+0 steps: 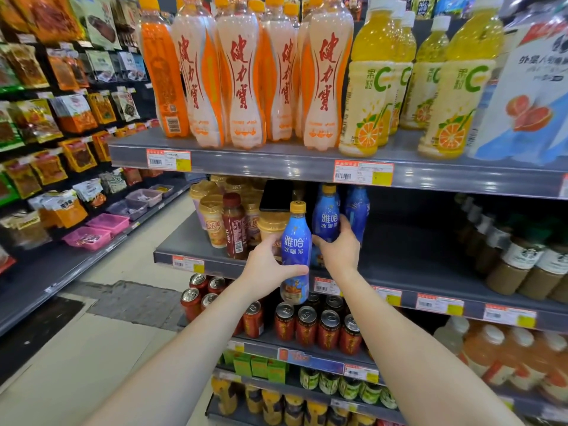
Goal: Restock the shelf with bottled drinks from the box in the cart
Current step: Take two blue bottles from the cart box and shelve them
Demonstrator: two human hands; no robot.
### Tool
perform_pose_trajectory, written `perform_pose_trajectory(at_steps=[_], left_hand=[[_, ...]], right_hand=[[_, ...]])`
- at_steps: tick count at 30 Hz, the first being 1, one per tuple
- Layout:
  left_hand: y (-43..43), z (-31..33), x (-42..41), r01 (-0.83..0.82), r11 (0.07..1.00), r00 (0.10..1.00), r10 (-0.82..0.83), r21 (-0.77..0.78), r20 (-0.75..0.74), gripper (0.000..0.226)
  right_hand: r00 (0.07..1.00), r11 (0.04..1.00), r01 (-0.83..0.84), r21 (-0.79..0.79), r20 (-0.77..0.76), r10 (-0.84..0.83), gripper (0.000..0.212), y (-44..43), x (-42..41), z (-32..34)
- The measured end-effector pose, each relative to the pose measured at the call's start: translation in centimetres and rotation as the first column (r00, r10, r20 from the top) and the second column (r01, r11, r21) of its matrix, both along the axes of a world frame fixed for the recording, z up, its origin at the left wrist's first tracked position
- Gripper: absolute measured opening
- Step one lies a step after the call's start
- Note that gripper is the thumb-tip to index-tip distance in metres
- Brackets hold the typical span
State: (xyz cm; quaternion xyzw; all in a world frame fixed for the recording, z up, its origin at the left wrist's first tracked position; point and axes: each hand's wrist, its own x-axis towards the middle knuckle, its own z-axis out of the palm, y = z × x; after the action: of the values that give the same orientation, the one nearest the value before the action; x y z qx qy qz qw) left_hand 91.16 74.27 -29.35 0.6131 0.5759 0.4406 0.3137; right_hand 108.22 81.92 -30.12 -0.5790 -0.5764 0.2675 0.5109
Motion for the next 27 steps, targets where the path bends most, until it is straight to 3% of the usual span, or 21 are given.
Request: perform_pose_trajectory(at_steps=[5, 8, 11, 13, 15, 18, 23, 27], left_hand=[[0.0, -0.1, 0.3, 0.012, 1.000, 1.000, -0.012, 0.010, 0.017, 0.088], [0.2, -0.1, 1.1, 0.038, 0.999, 0.999, -0.038, 0.012, 0.026, 0.086], [0.6, 0.0, 2.4, 0.071, 0.997, 0.997, -0.072, 0.018, 0.030, 0.077], [1.0, 0.0, 3.5, 0.104, 0.994, 0.994, -0.105, 0.031, 0.040, 0.077], [1.4, -0.1, 4.7, 0.116, 0.992, 0.992, -0.118, 0.055, 0.052, 0.076], [2.0, -0.4, 6.0, 0.127, 0.988, 0.991, -0.130, 0.093, 0.030, 0.075], [2.8, -0.2, 8.1, 0.116, 0.988, 0.993, -0.118, 0.099, 0.017, 0.079], [3.0, 0.1, 10.0, -0.023, 0.994, 0.998, 0.016, 0.108, 0.065, 0.058]], right_hand=[[0.998, 0.995, 0.062, -0.073, -0.025, -0.064, 0.089, -0.3, 0.4, -0.7], [0.988, 0.991, 0.130, -0.035, -0.076, -0.132, 0.065, -1.7, 1.4, -1.2], [0.935, 0.999, -0.041, -0.021, -0.354, 0.031, 0.038, -4.1, 2.4, -0.6], [0.875, 0.973, -0.228, -0.016, -0.442, 0.198, 0.036, -5.3, 3.1, -0.1], [0.882, 0.943, -0.332, -0.022, -0.363, 0.302, 0.043, -6.0, 3.9, 0.0], [0.929, 0.952, -0.302, -0.049, -0.240, 0.282, 0.051, -6.5, 5.1, 0.5], [0.938, 0.967, -0.250, -0.056, -0.262, 0.228, 0.042, -5.8, 6.9, 1.2], [0.950, 0.979, -0.204, 0.016, -0.239, 0.201, 0.043, -4.7, 8.0, 2.0]])
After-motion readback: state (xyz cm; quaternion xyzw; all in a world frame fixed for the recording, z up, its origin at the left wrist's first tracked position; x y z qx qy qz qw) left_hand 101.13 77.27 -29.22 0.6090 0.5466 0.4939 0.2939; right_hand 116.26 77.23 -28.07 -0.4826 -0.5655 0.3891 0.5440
